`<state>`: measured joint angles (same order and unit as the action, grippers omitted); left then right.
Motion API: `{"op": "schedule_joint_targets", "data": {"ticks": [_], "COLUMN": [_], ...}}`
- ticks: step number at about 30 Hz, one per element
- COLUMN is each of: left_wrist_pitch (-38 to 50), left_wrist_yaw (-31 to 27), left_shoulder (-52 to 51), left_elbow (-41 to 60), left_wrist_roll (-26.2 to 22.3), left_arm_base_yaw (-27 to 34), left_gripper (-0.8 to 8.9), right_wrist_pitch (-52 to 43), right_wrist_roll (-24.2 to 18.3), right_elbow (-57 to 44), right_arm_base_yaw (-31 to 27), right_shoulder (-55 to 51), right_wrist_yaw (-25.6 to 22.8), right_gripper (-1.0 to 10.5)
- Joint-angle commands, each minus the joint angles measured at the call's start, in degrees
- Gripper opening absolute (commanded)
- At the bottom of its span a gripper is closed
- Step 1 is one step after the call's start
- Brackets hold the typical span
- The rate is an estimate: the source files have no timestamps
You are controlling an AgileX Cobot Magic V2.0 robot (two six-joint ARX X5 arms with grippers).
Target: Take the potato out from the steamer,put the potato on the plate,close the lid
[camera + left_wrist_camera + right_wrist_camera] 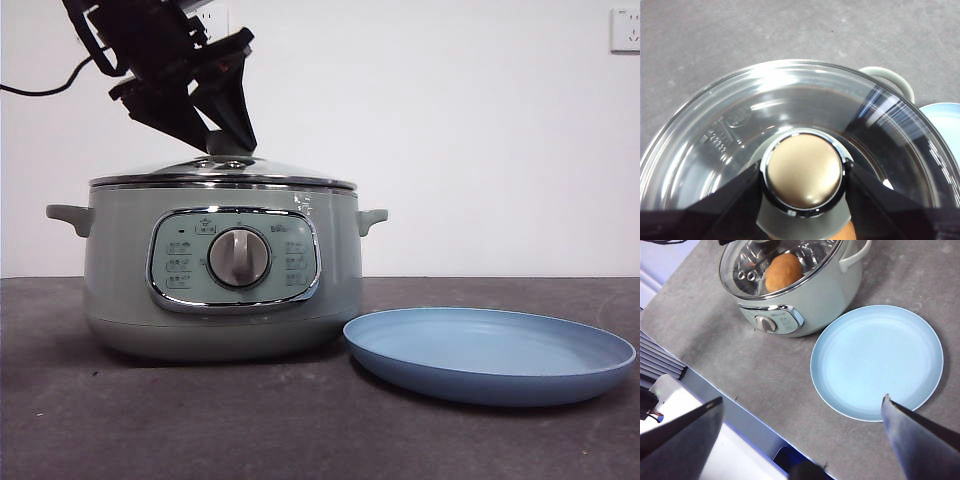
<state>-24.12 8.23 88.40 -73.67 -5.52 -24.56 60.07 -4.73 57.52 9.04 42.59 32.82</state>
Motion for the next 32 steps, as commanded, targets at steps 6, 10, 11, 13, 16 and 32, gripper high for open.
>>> {"op": "schedule_joint_targets", "data": {"ticks": [6, 10, 11, 13, 16, 32], "left_wrist_pitch": [-1.36, -5.03, -6.10, -8.28, -12.15, -36.02], "left_wrist_yaw": [0.79, 0.44, 0.07, -1.29, -2.69, -9.99], "left_shoulder": [-9.51, -15.65, -17.46, -21.11, -26.95, -49.22], "left_elbow": [0.04, 0.04, 0.04, 0.04, 0.04, 0.04], "left_wrist_roll": [1.03, 1.03, 1.05, 1.07, 1.07, 1.51], "left_arm_base_yaw": [1.01, 2.12, 2.40, 2.84, 3.43, 5.40], "left_gripper": [-0.09, -0.09, -0.09, -0.09, -0.09, -0.09], "right_wrist_pitch": [-2.27, -6.29, -8.02, -11.10, -15.15, -21.90], "right_wrist_roll": [2.73, 5.03, 5.77, 7.63, 9.99, 11.08], "right_elbow": [0.09, 0.11, 0.13, 0.59, 2.29, 32.70], "right_arm_base_yaw": [0.26, 2.40, 3.45, 5.73, 9.84, 29.68], "right_shoulder": [2.51, 5.03, 5.84, 7.89, 12.35, 51.91], "right_wrist_yaw": [0.28, 0.33, 0.33, 0.28, 0.11, -10.78], "right_gripper": [6.3, 6.3, 6.3, 6.3, 6.3, 6.3]}}
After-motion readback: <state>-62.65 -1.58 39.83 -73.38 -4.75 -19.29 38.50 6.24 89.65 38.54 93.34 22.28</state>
